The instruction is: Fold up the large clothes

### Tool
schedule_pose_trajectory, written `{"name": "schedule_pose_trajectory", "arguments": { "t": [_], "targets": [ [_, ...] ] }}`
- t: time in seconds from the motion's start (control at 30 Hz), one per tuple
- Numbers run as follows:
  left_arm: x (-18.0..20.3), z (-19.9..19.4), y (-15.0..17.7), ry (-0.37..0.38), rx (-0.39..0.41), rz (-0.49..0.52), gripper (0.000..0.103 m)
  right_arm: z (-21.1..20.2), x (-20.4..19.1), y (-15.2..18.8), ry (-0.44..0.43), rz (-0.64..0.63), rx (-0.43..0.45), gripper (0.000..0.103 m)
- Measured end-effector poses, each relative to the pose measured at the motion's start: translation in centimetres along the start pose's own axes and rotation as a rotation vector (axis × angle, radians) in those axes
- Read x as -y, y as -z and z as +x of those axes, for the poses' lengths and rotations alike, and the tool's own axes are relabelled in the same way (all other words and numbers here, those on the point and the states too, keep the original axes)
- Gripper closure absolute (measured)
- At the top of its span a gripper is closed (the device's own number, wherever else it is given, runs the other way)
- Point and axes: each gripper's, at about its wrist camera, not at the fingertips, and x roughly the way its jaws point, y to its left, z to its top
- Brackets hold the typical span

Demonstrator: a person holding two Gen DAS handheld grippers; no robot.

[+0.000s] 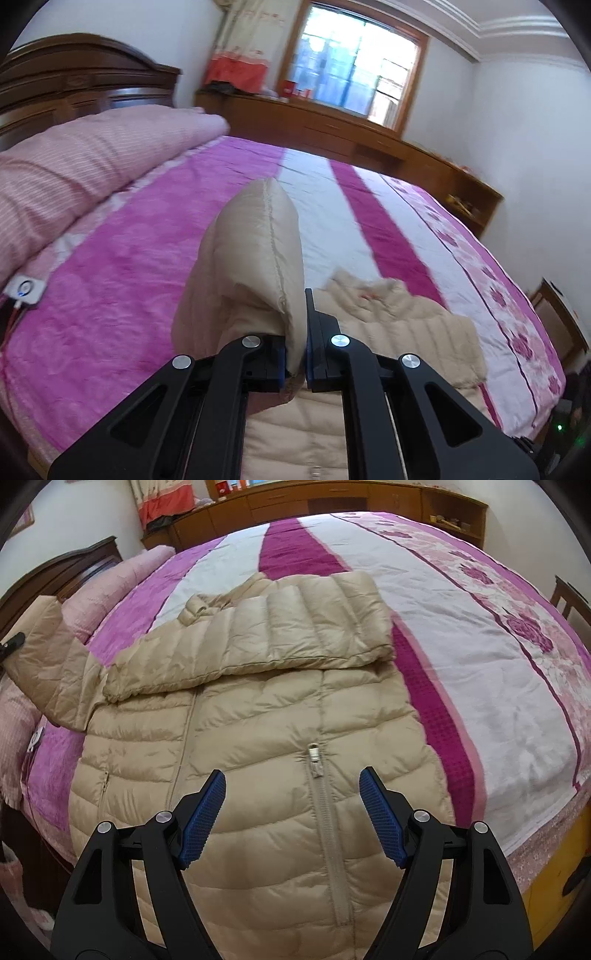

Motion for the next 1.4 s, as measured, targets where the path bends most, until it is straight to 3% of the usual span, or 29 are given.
{"name": "schedule_pose_trajectory", "arguments": {
  "t": [0.33, 0.63, 0.8, 0.83, 0.9, 0.97, 1.07, 1.2, 1.4],
  "targets": [
    [6.0, 6.3, 5.9, 0.097, -0.197, 0.048, 0.095, -0.3, 2.8, 0.6, 0.015, 0.062, 0.005, 0.029],
    [7.9, 11.7, 11.2, 0.076, -0.366, 0.088, 0.094, -0.5, 4.4, 1.2, 0.017, 0.092, 0.01, 0.029],
    [8.2, 12.7, 12.4, 0.066, -0.396, 0.094, 0.092, -0.2, 5.1, 1.6, 0.015, 0.108, 0.003, 0.029],
    [8.3, 12.8, 12.6, 0.062, -0.399, 0.095, 0.09, -0.2, 5.2, 1.7, 0.016, 0.109, 0.002, 0.029],
    [8.4, 12.6, 12.8, 0.068, -0.404, 0.097, 0.075, -0.1, 5.4, 1.7, 0.012, 0.116, 0.001, 0.029],
    [8.7, 12.2, 12.8, 0.087, -0.414, 0.103, 0.052, -0.1, 5.4, 1.7, 0.009, 0.12, 0.001, 0.029],
    [9.4, 11.2, 12.8, 0.102, -0.426, 0.137, 0.036, -0.2, 5.4, 1.7, 0.003, 0.118, 0.006, 0.029],
    [9.7, 9.5, 13.1, 0.092, -0.454, 0.172, 0.034, -0.3, 5.3, 1.6, -0.002, 0.117, 0.007, 0.029],
    [7.2, 6.5, 13.6, 0.036, -0.464, 0.14, 0.034, -0.4, 4.2, 1.2, -0.032, 0.098, 0.003, 0.029]
  ]
}}
